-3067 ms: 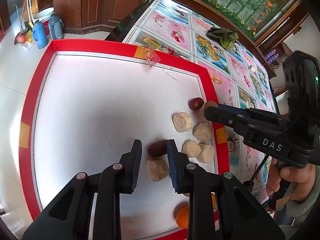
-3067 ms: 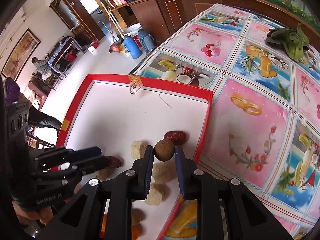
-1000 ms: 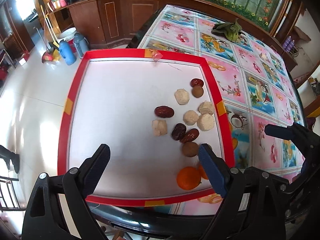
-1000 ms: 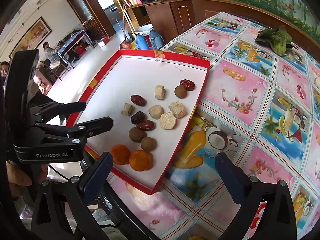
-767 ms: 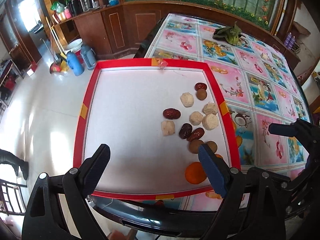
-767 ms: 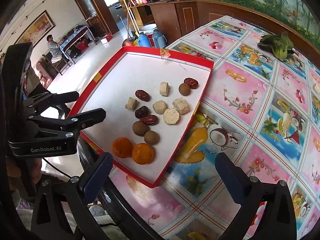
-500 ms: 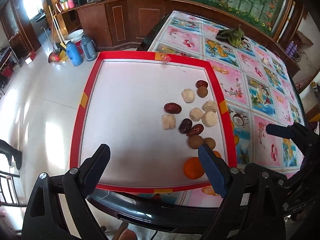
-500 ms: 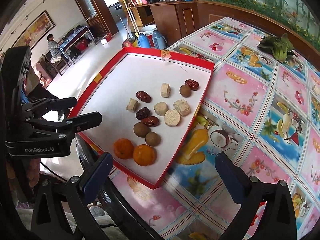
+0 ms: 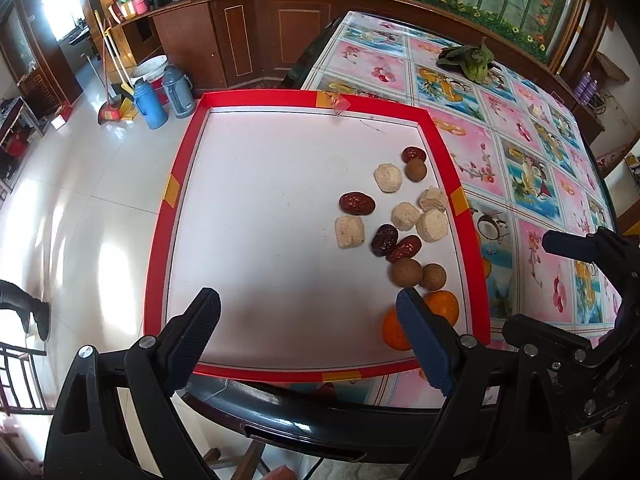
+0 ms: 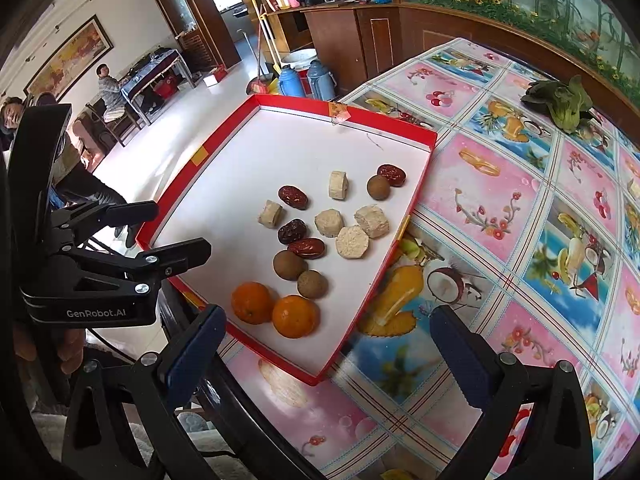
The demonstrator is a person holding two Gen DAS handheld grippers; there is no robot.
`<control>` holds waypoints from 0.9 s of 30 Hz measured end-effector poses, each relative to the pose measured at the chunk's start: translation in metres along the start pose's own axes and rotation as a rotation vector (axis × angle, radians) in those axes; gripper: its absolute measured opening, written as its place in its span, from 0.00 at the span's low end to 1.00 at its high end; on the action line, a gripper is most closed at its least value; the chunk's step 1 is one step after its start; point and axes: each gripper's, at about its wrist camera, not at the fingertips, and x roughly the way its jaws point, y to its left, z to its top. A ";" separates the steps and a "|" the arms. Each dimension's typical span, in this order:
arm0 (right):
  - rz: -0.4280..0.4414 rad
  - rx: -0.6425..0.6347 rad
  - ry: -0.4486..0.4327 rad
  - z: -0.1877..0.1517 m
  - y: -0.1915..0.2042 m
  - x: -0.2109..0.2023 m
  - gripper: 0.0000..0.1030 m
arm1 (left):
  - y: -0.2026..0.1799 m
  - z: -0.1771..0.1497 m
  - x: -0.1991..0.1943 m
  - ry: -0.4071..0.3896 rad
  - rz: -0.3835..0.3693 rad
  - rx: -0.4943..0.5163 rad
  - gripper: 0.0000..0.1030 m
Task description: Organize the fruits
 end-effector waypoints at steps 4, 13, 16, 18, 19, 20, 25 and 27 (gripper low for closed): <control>0.000 -0.005 0.002 0.001 0.001 0.001 0.99 | 0.000 0.000 0.001 0.004 0.002 0.009 0.88; -0.002 -0.024 -0.004 0.003 0.004 0.001 0.99 | 0.001 0.002 0.002 0.007 0.000 0.004 0.88; -0.002 -0.024 -0.004 0.004 0.004 0.001 0.99 | 0.002 0.002 0.003 0.007 0.000 0.001 0.88; 0.000 -0.024 -0.004 0.005 0.004 0.001 0.99 | 0.002 0.002 0.003 0.007 0.001 0.001 0.88; 0.000 -0.025 -0.004 0.005 0.004 0.001 0.99 | 0.002 0.002 0.003 0.006 0.003 0.002 0.88; 0.001 -0.027 -0.004 0.006 0.004 0.001 0.99 | 0.002 0.003 0.003 0.007 0.003 0.001 0.88; 0.004 -0.030 -0.005 0.007 0.004 0.003 0.99 | 0.004 0.003 0.005 0.017 0.006 -0.013 0.88; 0.006 -0.029 -0.004 0.007 0.004 0.003 0.99 | 0.005 0.003 0.007 0.024 0.007 -0.017 0.88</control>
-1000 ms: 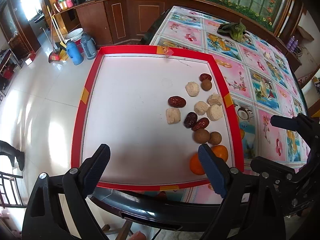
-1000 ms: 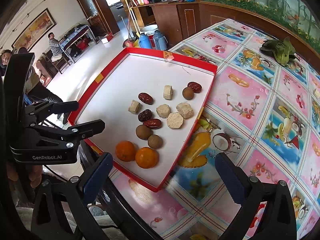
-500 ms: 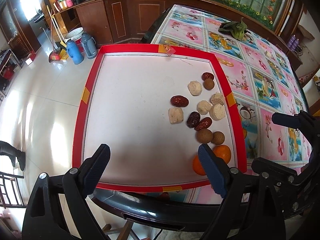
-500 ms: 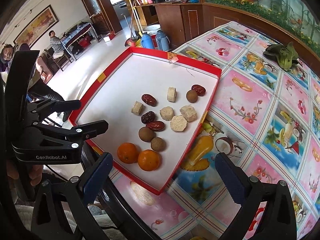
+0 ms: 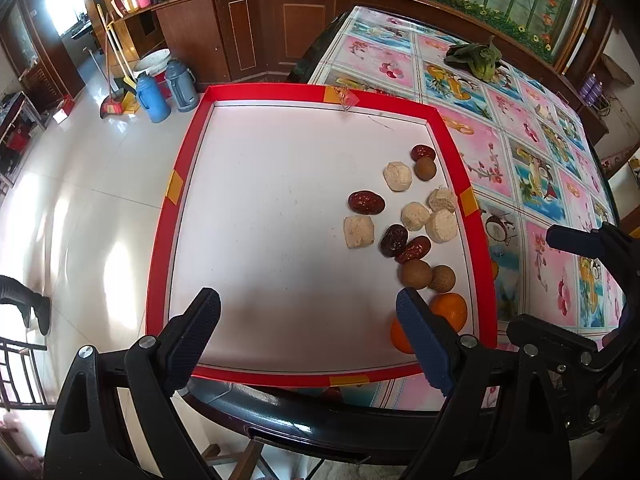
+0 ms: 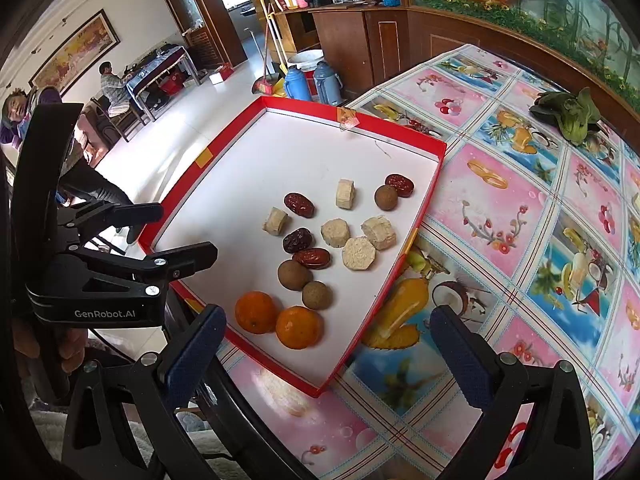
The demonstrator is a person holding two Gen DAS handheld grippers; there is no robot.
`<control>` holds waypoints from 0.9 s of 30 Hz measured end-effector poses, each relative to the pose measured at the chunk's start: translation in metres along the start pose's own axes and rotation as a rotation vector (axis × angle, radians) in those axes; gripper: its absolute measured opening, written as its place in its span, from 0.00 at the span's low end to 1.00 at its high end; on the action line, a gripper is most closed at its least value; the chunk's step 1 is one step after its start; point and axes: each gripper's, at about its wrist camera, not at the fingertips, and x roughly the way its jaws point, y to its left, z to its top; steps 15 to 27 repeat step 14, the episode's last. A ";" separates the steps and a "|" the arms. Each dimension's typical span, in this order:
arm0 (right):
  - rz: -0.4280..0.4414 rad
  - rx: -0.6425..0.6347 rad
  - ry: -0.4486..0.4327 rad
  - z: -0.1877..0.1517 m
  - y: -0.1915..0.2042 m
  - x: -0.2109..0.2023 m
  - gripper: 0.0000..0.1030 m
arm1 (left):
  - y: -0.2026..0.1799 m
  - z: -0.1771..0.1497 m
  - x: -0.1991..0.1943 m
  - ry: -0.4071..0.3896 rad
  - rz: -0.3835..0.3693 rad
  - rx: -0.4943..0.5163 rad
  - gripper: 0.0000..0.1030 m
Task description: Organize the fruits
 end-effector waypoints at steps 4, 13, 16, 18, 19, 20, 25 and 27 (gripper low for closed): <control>0.003 -0.004 -0.001 0.001 0.000 0.000 0.99 | 0.001 0.000 0.001 0.005 0.000 -0.009 0.88; 0.010 -0.020 -0.016 0.002 0.002 -0.001 0.99 | 0.003 0.001 0.002 0.006 0.015 -0.031 0.88; 0.011 -0.018 -0.017 0.001 0.001 -0.001 0.99 | 0.002 0.001 0.003 0.006 0.014 -0.026 0.88; 0.011 -0.018 -0.017 0.001 0.001 -0.001 0.99 | 0.002 0.001 0.003 0.006 0.014 -0.026 0.88; 0.011 -0.018 -0.017 0.001 0.001 -0.001 0.99 | 0.002 0.001 0.003 0.006 0.014 -0.026 0.88; 0.011 -0.018 -0.017 0.001 0.001 -0.001 0.99 | 0.002 0.001 0.003 0.006 0.014 -0.026 0.88; 0.011 -0.018 -0.017 0.001 0.001 -0.001 0.99 | 0.002 0.001 0.003 0.006 0.014 -0.026 0.88; 0.011 -0.018 -0.017 0.001 0.001 -0.001 0.99 | 0.002 0.001 0.003 0.006 0.014 -0.026 0.88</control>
